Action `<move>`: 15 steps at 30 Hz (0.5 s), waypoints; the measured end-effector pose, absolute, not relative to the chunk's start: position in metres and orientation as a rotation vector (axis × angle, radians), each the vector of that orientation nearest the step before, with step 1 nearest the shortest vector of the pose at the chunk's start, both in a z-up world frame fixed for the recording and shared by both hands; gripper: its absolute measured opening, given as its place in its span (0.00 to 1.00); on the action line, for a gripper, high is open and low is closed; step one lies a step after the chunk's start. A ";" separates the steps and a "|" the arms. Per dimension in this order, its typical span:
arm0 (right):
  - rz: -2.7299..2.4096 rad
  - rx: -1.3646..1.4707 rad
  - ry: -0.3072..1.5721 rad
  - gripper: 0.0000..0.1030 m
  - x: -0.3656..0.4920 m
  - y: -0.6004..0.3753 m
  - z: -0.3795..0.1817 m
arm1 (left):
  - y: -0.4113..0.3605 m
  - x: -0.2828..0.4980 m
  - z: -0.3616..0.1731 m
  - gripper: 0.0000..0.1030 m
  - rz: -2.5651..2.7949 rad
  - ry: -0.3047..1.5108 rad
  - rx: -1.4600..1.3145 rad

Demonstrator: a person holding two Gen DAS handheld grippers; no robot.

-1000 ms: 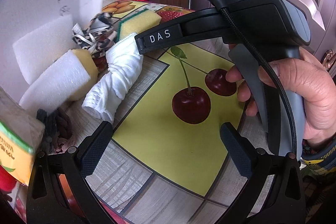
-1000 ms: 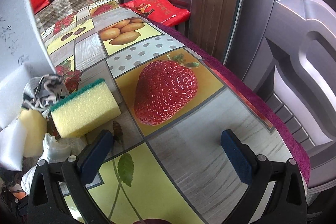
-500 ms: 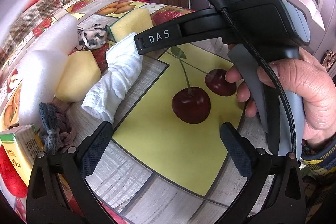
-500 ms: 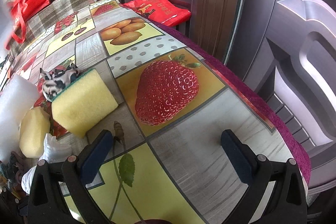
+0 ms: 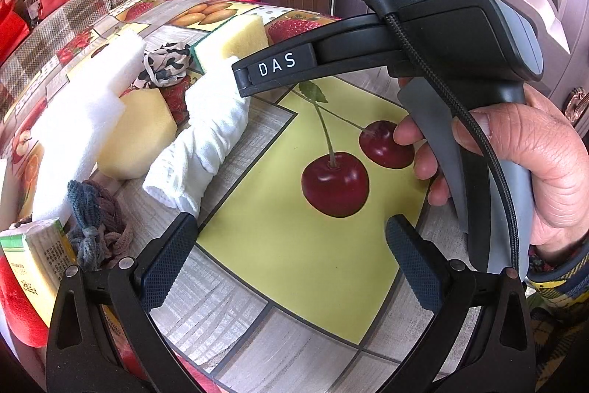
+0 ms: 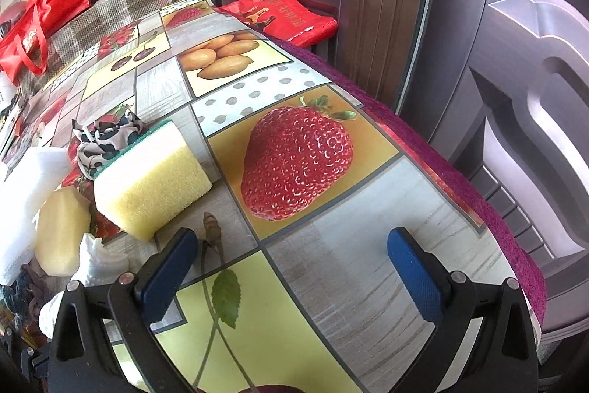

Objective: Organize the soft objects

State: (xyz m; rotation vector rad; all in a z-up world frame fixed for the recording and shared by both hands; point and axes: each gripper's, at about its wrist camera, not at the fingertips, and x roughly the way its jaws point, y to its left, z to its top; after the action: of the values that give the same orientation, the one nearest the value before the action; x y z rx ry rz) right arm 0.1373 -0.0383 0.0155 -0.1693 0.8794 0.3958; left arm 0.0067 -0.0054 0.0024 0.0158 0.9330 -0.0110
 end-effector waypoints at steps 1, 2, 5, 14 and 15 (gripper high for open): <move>0.396 -0.170 0.880 1.00 0.138 -0.038 0.015 | -0.005 0.007 0.002 0.99 -0.011 0.933 0.015; 0.396 -0.170 0.880 1.00 0.138 -0.038 0.015 | -0.005 0.007 0.002 0.99 -0.011 0.934 0.015; 0.397 -0.169 0.879 1.00 0.137 -0.039 0.015 | -0.005 0.007 0.002 0.99 -0.011 0.933 0.015; 0.398 -0.171 0.878 1.00 0.136 -0.040 0.015 | -0.005 0.007 0.002 0.99 -0.011 0.933 0.015; 0.399 -0.170 0.878 1.00 0.136 -0.041 0.015 | -0.006 0.007 0.002 0.99 -0.011 0.933 0.015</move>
State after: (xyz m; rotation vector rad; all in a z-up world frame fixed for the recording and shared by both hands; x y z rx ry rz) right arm 0.1364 -0.0406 0.0152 -0.1700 0.8781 0.3988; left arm 0.0074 -0.0056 0.0016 0.0153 0.9333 -0.0113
